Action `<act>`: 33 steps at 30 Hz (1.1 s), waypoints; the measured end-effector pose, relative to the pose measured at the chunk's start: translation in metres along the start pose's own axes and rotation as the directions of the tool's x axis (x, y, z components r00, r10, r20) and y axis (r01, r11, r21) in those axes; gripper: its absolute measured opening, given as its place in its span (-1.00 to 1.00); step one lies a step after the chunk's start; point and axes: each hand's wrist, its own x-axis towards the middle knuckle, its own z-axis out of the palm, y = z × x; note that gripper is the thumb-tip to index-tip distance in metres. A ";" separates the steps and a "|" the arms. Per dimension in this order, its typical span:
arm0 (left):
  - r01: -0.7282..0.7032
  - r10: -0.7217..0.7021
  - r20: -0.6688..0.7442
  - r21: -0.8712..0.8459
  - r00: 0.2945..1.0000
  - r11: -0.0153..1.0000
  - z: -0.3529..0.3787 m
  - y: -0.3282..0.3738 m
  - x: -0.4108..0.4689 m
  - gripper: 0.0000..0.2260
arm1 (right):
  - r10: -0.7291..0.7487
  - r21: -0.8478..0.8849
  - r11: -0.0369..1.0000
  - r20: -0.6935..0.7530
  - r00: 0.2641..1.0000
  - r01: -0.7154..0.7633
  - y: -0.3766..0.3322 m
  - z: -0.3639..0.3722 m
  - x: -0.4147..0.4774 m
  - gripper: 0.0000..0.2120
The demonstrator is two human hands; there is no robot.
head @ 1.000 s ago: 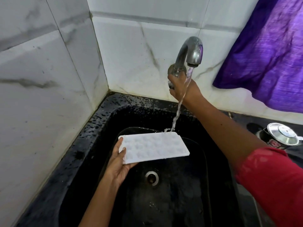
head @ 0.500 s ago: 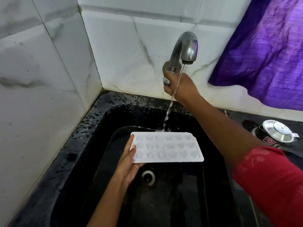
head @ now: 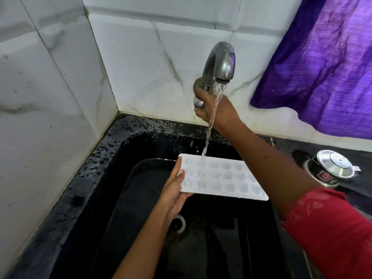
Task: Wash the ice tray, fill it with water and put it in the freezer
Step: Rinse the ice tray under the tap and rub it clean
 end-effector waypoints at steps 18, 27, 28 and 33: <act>0.024 -0.018 0.070 -0.079 0.997 0.997 0.024 -0.006 0.006 -0.62 | 0.550 -0.112 0.831 0.027 0.835 -0.544 0.106 0.019 -0.127 -0.52; -0.119 0.126 0.053 -0.113 0.991 0.986 0.012 0.022 0.011 -0.58 | 0.648 0.350 0.705 0.037 0.761 -0.617 0.093 0.018 -0.131 -0.58; -0.135 0.141 0.040 -0.119 0.989 0.984 0.009 0.026 0.012 -0.55 | 0.645 0.383 0.695 0.045 0.763 -0.609 0.090 0.019 -0.128 -0.59; -0.185 0.183 -0.025 -0.098 0.983 0.978 -0.002 0.047 0.011 -0.57 | 0.628 0.485 0.647 0.099 0.772 -0.588 0.077 0.028 -0.111 -0.57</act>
